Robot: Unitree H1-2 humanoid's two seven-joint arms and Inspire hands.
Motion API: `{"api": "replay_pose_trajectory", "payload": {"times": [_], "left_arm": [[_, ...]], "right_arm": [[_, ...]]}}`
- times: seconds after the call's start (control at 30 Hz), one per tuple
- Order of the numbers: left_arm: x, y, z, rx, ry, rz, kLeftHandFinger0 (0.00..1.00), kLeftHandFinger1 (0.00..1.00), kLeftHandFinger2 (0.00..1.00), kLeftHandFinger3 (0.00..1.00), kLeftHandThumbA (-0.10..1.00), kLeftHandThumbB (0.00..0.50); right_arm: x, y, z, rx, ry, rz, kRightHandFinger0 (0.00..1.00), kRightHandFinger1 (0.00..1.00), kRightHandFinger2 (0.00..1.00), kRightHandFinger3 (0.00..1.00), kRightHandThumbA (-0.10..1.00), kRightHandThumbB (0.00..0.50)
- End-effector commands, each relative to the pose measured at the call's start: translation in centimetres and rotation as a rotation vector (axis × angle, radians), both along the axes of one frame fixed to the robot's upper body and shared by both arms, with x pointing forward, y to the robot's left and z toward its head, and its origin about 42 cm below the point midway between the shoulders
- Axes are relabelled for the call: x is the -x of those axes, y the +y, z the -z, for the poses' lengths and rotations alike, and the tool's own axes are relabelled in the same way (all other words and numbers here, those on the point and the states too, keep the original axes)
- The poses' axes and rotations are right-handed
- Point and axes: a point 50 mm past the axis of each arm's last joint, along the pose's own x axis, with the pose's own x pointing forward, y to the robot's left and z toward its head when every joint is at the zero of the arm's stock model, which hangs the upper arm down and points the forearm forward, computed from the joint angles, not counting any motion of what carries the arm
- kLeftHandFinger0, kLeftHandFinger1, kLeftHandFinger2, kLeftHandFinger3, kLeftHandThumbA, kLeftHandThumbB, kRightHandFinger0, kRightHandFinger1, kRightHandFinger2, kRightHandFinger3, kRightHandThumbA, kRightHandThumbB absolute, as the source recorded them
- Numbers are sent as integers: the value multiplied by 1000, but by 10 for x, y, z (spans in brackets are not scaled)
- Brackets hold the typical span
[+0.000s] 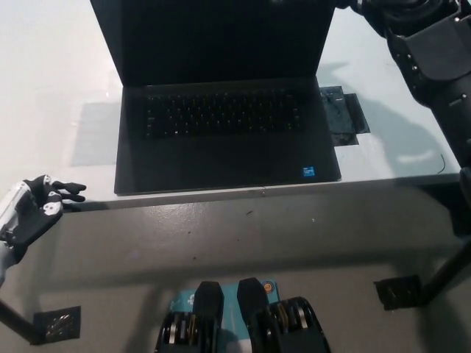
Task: The robot uses its right hand to push down on the lid of a laptop kept in the middle of the desk to close it
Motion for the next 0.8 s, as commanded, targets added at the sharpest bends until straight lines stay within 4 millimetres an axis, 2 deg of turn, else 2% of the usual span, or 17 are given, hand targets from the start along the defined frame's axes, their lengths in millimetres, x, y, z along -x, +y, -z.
{"api": "replay_pose_trajectory", "payload": {"times": [0.0, 0.1, 0.2, 0.3, 0.37, 0.4, 0.43, 0.47, 0.53, 0.57, 0.6, 0.67, 0.73, 0.77], "left_arm": [[-3, 9, -22, -41, -65, 18, 573, 570, 574, 502, -100, 115], [-3, 8, -19, -34, -71, 27, 502, 522, 541, 491, -100, 122], [-3, 8, -24, -63, -75, 23, 553, 559, 572, 508, -98, 116], [-5, 8, -28, -68, -74, 26, 585, 580, 595, 515, -100, 101], [-7, 9, -33, -58, -74, 20, 589, 584, 603, 513, -100, 110], [-8, 10, -32, -57, -76, 23, 578, 575, 596, 513, -100, 108], [-9, 10, -32, -63, -79, 21, 578, 574, 591, 509, -94, 120], [-11, 11, -36, -70, -80, 18, 581, 574, 587, 504, -85, 122], [-11, 11, -36, -62, -107, 23, 585, 579, 584, 497, -100, 128], [-12, 11, -36, -61, -104, 22, 593, 587, 586, 493, -100, 130], [-12, 11, -36, -59, -96, 23, 599, 592, 589, 496, -100, 124], [-12, 11, -36, -52, -94, 29, 595, 588, 592, 504, -100, 118], [-12, 12, -36, -68, -103, 38, 590, 587, 605, 519, -100, 105], [-13, 17, -40, -79, -110, 33, 592, 590, 609, 519, -100, 107]], "right_arm": [[1, 6, -32, 74, -98, -49, 1000, 1000, 1000, 975, 248, 388], [-1, 0, -25, 112, -88, -48, 1000, 1000, 1000, 1000, 273, 384], [-3, -6, -25, 106, -77, -28, 1000, 1000, 1000, 1000, 320, 419], [-4, -11, -19, 100, -77, -12, 1000, 1000, 1000, 1000, 296, 389], [-3, -12, -13, 103, -63, -8, 1000, 1000, 1000, 1000, 333, 405], [-3, -12, -8, 99, -49, -7, 1000, 1000, 1000, 1000, 303, 399], [-2, -15, 3, 91, -28, -8, 1000, 1000, 1000, 1000, 303, 391], [-2, -16, 4, 85, -26, -7, 1000, 1000, 1000, 1000, 305, 393], [1, -27, 33, 39, 32, 3, 1000, 1000, 1000, 1000, 284, 391], [2, -28, 36, 37, 34, 3, 1000, 1000, 1000, 1000, 288, 377], [5, -35, 48, 25, 49, 9, 1000, 1000, 1000, 1000, 287, 378], [14, -44, 66, 0, 58, 11, 1000, 1000, 1000, 1000, 258, 338], [22, -51, 81, -44, 82, 32, 1000, 1000, 1000, 1000, 238, 318], [23, -48, 84, -75, 92, 29, 1000, 1000, 1000, 1000, 217, 305]]}}
